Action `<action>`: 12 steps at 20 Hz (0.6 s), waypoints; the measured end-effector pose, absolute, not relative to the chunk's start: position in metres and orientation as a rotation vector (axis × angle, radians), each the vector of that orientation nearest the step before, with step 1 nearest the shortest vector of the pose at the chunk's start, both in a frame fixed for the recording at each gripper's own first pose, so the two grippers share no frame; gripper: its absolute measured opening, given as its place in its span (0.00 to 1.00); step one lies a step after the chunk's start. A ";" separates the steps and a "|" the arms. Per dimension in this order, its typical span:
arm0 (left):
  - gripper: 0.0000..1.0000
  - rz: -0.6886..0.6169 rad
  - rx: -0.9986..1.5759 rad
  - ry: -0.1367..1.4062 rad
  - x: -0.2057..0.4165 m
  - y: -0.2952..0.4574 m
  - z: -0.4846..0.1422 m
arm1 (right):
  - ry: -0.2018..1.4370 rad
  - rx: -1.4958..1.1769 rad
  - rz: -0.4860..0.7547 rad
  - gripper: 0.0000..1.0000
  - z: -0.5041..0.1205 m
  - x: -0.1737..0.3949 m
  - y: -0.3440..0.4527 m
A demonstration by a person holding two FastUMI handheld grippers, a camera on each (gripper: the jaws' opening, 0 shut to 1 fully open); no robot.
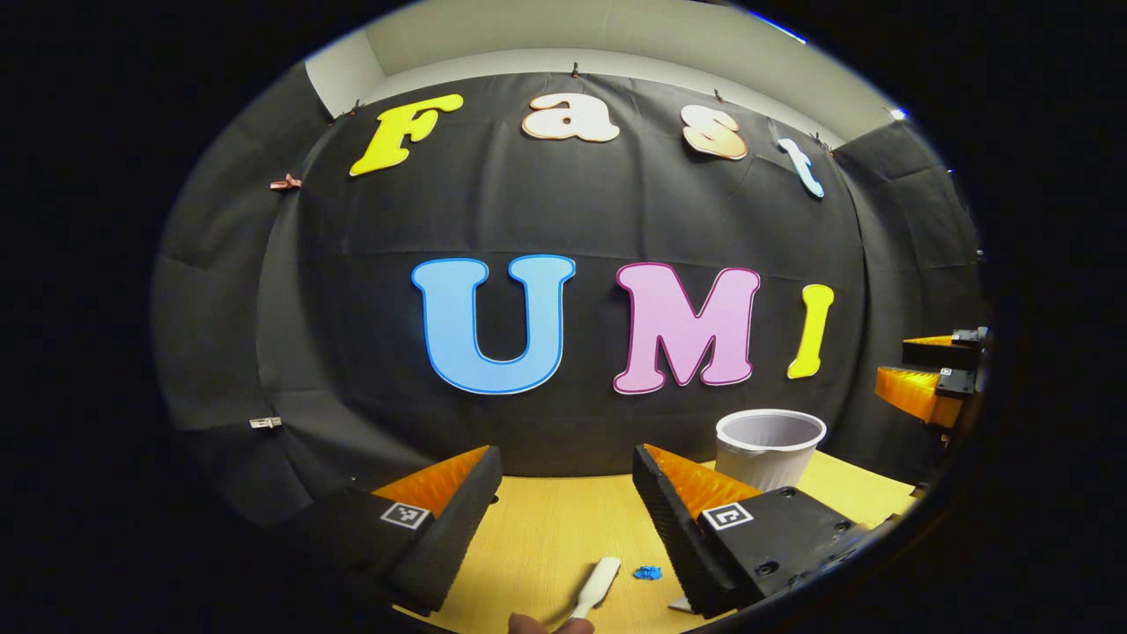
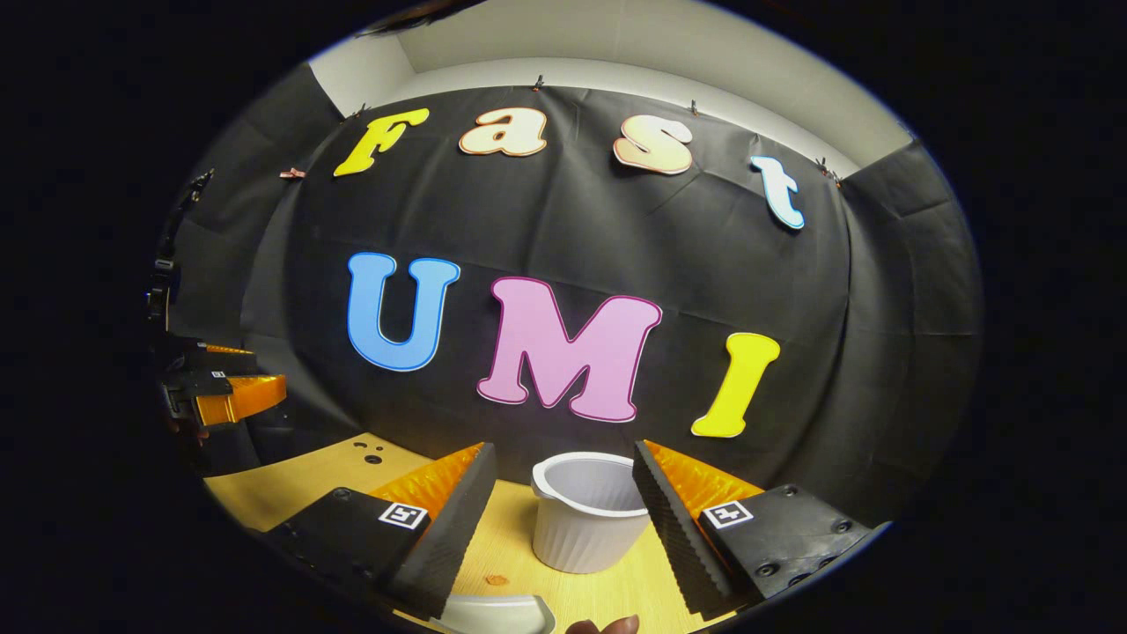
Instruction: Pick up the small broom and dustpan from the desktop, sweep the trash into the dustpan with the broom, and then empty the trash into the garbage bin.
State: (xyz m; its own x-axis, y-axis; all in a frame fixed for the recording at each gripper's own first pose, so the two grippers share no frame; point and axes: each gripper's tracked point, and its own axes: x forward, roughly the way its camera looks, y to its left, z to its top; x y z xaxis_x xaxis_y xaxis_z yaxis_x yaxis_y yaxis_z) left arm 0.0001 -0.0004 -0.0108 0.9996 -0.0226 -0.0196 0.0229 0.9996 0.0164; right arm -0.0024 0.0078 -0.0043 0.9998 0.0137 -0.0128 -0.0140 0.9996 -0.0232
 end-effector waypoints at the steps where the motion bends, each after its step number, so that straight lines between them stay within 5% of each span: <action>1: 0.96 -0.022 0.017 0.019 0.000 0.000 -0.010 | 0.010 -0.023 0.015 0.97 -0.004 -0.003 0.008; 12: 0.96 -0.031 0.035 0.032 -0.010 -0.003 -0.020 | 0.197 -0.016 0.203 0.98 -0.054 -0.039 0.027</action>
